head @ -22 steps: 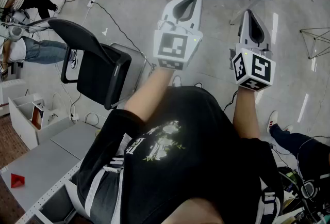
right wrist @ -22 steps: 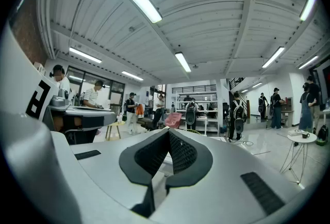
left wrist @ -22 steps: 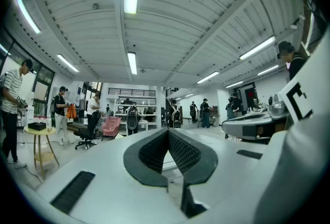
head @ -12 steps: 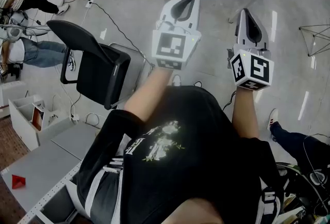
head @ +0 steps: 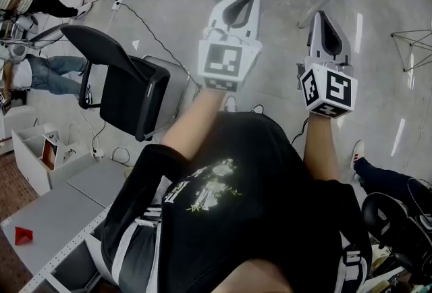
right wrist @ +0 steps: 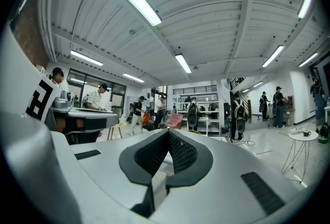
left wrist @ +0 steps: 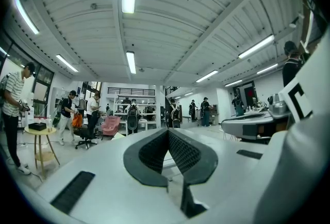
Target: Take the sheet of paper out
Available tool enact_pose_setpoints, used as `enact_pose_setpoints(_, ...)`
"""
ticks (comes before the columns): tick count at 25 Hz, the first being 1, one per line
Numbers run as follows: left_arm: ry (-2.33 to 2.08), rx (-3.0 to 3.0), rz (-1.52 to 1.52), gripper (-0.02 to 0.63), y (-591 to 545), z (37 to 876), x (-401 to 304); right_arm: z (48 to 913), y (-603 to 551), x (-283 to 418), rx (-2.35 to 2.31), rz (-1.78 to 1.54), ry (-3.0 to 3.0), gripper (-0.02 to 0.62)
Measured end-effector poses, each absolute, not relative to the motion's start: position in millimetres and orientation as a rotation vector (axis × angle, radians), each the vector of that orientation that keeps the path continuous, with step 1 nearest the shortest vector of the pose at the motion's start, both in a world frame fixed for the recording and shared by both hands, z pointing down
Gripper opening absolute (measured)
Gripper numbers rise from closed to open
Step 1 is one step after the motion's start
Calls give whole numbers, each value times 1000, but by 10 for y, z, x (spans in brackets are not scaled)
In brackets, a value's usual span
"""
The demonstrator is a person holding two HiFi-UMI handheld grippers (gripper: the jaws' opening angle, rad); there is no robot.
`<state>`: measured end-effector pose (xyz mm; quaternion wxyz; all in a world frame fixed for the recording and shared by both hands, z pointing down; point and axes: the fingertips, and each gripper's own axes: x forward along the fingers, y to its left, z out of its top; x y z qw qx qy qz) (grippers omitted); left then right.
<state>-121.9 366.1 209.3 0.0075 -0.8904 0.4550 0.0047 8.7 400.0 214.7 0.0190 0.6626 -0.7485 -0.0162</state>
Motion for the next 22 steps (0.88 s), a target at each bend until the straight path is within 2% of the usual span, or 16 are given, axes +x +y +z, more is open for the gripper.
enact_pose_setpoints(22, 1468, -2784, -16, -11, 3937, 2304, -962, 2327, 4224, 288, 2021, -11, -2348, -2)
